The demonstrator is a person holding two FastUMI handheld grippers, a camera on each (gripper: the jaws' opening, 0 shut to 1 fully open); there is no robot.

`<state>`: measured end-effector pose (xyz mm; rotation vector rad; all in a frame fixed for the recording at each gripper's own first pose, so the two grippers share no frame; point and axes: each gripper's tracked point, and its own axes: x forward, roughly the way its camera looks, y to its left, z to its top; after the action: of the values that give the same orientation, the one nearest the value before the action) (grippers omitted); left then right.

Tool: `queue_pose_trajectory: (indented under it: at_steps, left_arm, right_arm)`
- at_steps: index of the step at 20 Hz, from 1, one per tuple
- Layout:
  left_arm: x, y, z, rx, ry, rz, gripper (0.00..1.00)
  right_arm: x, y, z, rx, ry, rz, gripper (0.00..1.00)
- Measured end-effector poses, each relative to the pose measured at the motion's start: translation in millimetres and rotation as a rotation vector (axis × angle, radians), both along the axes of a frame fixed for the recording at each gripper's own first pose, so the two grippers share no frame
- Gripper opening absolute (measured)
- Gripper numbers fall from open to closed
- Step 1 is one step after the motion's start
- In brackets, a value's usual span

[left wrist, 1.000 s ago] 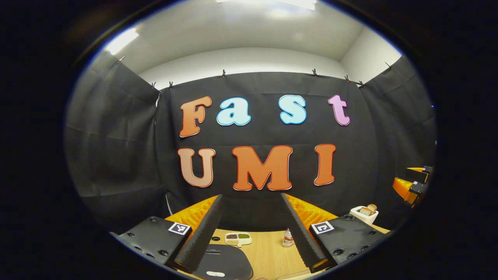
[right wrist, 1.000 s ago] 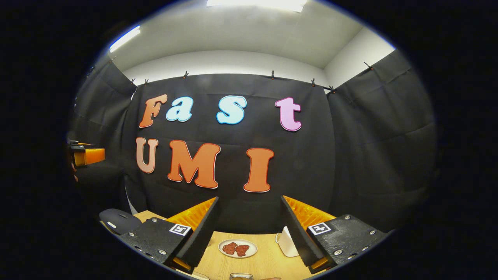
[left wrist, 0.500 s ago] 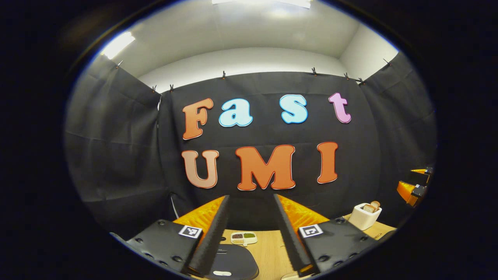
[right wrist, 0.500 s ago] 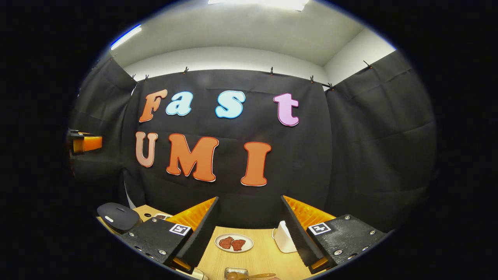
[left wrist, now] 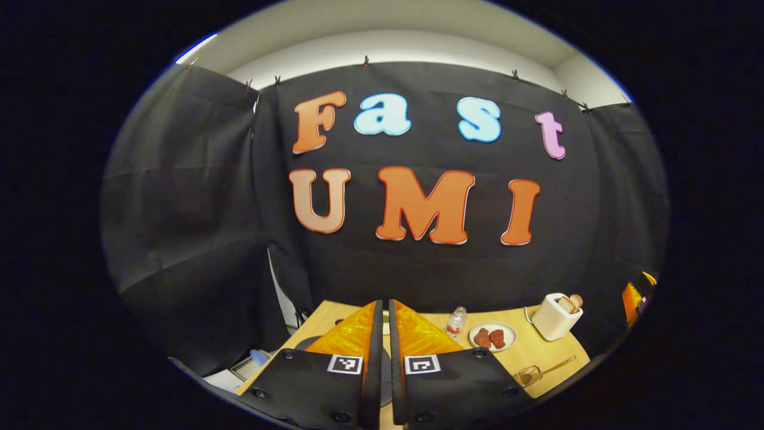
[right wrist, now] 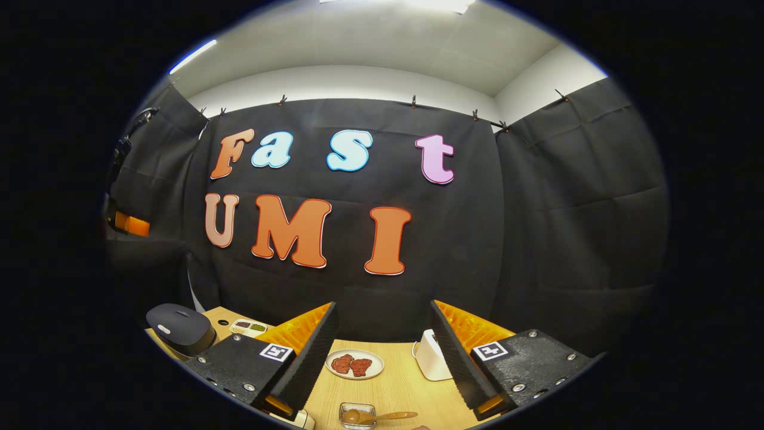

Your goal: Close the left gripper, press the button to open the rice cooker; take a wooden spoon from the chopstick holder with the right hand, scoop a spoonful of rice and pour it into the rice cooker, then put the wooden spoon back into the chopstick holder.

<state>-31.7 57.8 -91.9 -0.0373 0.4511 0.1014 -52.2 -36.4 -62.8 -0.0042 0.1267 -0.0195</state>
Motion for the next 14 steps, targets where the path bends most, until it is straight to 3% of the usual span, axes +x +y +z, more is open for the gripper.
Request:
queue_pose_trajectory:
  at_steps: [6, 14]
  left_arm:
    - [-20, 28, -89, -0.128, 0.368, 0.076, 0.08]
    - [-50, 61, -186, -0.326, 0.698, 0.177, 0.08]
  right_arm:
    - [-11, -22, -25, -0.023, 0.06, -0.05, 0.94]
    - [-29, -59, -71, -0.058, 0.18, -0.132, 0.94]
